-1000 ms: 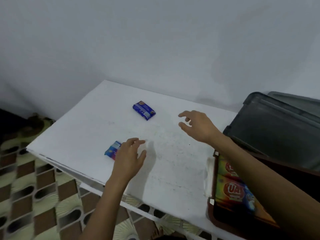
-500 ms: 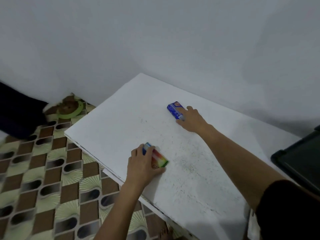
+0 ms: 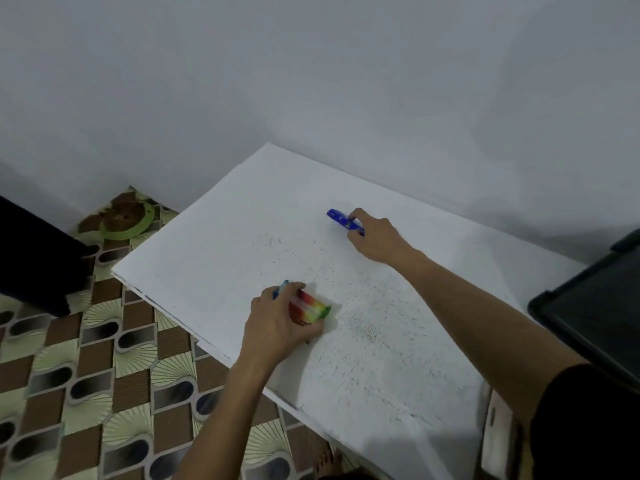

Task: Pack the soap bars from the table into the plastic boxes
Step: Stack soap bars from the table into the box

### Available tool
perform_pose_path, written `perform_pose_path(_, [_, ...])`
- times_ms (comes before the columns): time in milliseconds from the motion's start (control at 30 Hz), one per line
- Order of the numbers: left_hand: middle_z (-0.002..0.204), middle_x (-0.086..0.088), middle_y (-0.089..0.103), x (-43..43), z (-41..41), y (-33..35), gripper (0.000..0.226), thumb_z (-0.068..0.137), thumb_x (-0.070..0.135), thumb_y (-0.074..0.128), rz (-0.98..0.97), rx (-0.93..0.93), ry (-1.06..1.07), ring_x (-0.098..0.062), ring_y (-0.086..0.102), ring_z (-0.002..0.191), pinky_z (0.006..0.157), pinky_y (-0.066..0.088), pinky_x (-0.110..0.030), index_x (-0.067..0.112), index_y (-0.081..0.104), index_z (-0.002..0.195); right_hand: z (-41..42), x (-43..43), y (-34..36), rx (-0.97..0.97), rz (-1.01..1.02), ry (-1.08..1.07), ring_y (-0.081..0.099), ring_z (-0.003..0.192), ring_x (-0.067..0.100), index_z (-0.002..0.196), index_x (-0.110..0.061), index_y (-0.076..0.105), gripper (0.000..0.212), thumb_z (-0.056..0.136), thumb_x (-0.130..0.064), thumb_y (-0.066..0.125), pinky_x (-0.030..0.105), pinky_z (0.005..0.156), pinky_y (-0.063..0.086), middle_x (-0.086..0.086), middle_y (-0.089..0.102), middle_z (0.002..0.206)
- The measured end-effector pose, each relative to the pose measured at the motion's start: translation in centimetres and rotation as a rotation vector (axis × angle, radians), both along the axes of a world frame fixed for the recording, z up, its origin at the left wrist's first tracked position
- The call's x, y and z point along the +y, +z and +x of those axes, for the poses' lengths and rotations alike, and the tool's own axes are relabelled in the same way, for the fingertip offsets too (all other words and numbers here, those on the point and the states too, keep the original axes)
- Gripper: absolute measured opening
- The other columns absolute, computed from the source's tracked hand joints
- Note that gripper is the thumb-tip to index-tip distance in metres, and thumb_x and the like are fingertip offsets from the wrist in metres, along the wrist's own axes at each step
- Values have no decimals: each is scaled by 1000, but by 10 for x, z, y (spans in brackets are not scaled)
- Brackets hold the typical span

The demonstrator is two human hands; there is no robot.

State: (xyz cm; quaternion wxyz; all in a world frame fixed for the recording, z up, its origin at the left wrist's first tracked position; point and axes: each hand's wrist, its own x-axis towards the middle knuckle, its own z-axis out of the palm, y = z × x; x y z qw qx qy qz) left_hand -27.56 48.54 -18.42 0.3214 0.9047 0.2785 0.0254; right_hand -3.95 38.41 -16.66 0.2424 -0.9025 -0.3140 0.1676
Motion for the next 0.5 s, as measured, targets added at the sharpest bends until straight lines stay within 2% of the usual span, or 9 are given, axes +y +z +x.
perform_pose_path(33, [121, 4, 52, -1, 2, 5, 65, 70, 56, 73, -104, -66, 20, -14, 51, 105, 80, 45, -22, 41, 49, 128, -1, -6, 6, 26, 62, -45, 54, 67, 21, 127, -14, 47, 30, 99, -26, 40, 27, 53, 40, 11, 60, 92])
perform_pose_path(100, [118, 8, 56, -8, 7, 16, 44, 81, 42, 70, -376, -178, 58, -7, 55, 98, 74, 45, -16, 42, 54, 123, -2, -21, 16, 84, 165, -145, 59, 81, 21, 122, -12, 50, 28, 102, -27, 39, 25, 53, 46, 11, 60, 109])
perform_pose_path(167, [122, 4, 58, -16, 13, 26, 28, 91, 32, 60, -697, -262, 124, -10, 57, 103, 79, 52, -23, 42, 58, 117, -3, -40, 24, 161, 238, -214, 62, 95, 23, 120, -10, 52, 26, 100, -26, 46, 31, 63, 56, 11, 60, 118])
perform_pose_path(233, [126, -4, 56, -26, 19, 34, 25, 97, 32, 48, -971, -280, 188, -21, 58, 110, 88, 55, -35, 37, 57, 120, -7, -62, 31, 205, 253, -243, 63, 101, 24, 121, -11, 53, 28, 96, -21, 56, 34, 74, 59, 10, 59, 122])
perform_pose_path(333, [128, -10, 55, -45, 26, 43, 36, 98, 36, 42, -1288, -319, 258, -31, 58, 114, 94, 52, -46, 25, 54, 130, -17, -100, 42, 207, 257, -255, 62, 101, 20, 122, -15, 53, 33, 91, -18, 63, 25, 67, 57, 6, 59, 123])
perform_pose_path(400, [128, -12, 55, -60, 30, 47, 37, 97, 38, 46, -1327, -339, 238, -33, 58, 115, 95, 51, -48, 25, 51, 132, -27, -126, 49, 199, 281, -261, 62, 99, 18, 121, -18, 53, 32, 91, -17, 63, 19, 62, 52, 4, 60, 122])
perform_pose_path(500, [129, -7, 57, -83, 32, 51, 34, 99, 35, 47, -1185, -359, 94, -28, 63, 111, 93, 53, -45, 34, 45, 133, -43, -167, 59, 159, 331, -285, 62, 104, 17, 123, -22, 53, 33, 92, -17, 62, 19, 62, 54, 1, 59, 122])
